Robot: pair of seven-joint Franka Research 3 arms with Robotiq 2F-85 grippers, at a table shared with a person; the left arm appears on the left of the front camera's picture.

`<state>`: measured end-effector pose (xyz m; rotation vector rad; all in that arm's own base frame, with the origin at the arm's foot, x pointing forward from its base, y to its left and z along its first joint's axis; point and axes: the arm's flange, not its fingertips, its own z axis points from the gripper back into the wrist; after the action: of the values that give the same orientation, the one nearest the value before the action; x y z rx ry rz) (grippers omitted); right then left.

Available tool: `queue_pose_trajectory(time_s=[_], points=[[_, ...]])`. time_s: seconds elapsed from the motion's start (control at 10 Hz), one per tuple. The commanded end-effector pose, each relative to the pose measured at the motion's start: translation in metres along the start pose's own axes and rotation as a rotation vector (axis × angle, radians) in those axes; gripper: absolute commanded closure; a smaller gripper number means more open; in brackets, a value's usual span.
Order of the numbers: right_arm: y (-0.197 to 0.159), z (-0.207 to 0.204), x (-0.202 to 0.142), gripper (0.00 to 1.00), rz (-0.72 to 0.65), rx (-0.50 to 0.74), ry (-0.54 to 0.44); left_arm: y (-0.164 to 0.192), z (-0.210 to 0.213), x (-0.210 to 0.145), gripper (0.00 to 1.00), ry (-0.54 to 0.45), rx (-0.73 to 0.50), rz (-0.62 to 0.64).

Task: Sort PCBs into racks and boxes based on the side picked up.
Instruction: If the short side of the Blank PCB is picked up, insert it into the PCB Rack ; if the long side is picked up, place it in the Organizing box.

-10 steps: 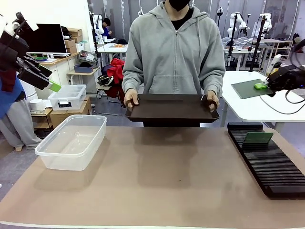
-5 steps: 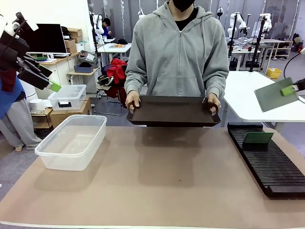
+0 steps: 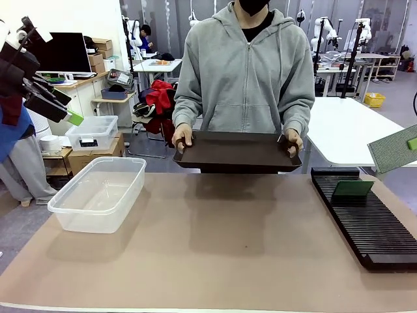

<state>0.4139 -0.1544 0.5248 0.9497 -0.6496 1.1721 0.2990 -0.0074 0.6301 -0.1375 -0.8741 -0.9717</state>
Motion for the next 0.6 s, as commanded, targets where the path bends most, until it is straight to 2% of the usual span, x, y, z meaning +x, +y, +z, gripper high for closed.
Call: queue_pose_trajectory(time_s=[0.0,0.1,0.2,0.5], points=[[0.002,0.003,-0.004,0.98,-0.005,-0.013,-0.004,0.000,-0.001,-0.002,0.00,0.007,-0.007,0.000],[-0.018,-0.010,-0.010,0.98,0.082,0.082,0.046,0.000,-0.001,-0.002,0.00,0.007,-0.007,0.000],[-0.038,-0.010,-0.019,0.98,0.173,0.083,0.082,0.000,-0.001,-0.002,0.00,0.007,-0.007,0.000],[-0.065,-0.012,-0.029,0.98,0.352,0.018,0.128,0.000,-0.001,-0.002,0.00,0.007,-0.007,0.000]])
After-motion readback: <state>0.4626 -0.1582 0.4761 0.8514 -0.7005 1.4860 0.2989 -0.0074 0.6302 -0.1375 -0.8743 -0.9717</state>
